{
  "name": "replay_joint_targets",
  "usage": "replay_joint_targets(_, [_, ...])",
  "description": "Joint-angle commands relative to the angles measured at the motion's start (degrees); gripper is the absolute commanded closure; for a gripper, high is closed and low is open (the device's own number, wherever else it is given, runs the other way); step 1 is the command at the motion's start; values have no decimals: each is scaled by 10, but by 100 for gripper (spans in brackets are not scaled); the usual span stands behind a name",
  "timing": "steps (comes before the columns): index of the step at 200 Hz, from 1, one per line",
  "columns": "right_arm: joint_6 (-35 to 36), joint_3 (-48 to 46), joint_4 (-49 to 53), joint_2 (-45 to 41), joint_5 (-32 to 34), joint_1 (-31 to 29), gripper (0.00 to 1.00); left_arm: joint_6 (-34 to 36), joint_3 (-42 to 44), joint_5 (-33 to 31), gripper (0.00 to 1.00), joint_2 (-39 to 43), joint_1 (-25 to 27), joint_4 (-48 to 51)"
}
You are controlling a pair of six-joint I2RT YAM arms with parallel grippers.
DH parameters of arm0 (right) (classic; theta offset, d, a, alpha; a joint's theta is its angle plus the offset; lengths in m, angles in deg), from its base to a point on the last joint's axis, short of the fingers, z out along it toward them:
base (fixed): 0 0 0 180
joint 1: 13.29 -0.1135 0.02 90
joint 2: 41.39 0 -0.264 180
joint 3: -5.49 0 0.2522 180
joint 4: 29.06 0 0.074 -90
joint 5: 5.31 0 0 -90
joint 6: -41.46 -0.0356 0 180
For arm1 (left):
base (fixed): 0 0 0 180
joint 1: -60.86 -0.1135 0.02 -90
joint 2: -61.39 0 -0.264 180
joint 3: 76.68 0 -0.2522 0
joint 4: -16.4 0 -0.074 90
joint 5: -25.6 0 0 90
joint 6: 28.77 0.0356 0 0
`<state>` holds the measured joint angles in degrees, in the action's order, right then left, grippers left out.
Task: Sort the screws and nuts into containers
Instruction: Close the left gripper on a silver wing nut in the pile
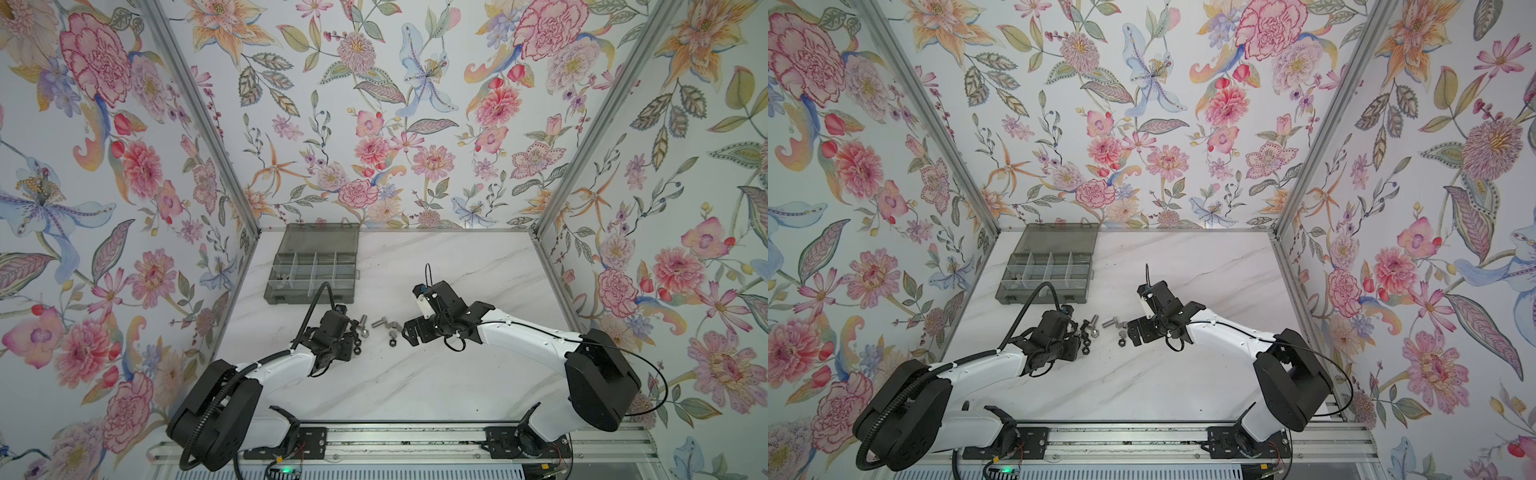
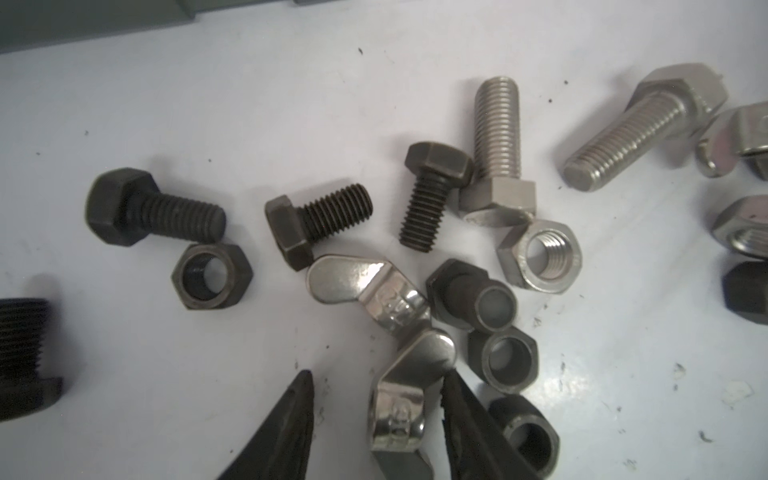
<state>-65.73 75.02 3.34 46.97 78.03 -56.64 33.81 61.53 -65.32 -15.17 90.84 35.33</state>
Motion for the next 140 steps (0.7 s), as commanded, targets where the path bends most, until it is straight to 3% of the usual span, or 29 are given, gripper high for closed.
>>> replay_joint_targets(1, [2, -6, 4, -5, 2, 3, 1, 9, -14, -8, 51, -14, 4, 10])
replay_joint_targets(86, [4, -1, 3, 0, -1, 3, 1, -1, -12, -12, 68, 5, 4, 41])
replay_joint_targets(140, [2, -2, 3, -2, -1, 2, 1, -4, -17, -8, 94, 8, 4, 42])
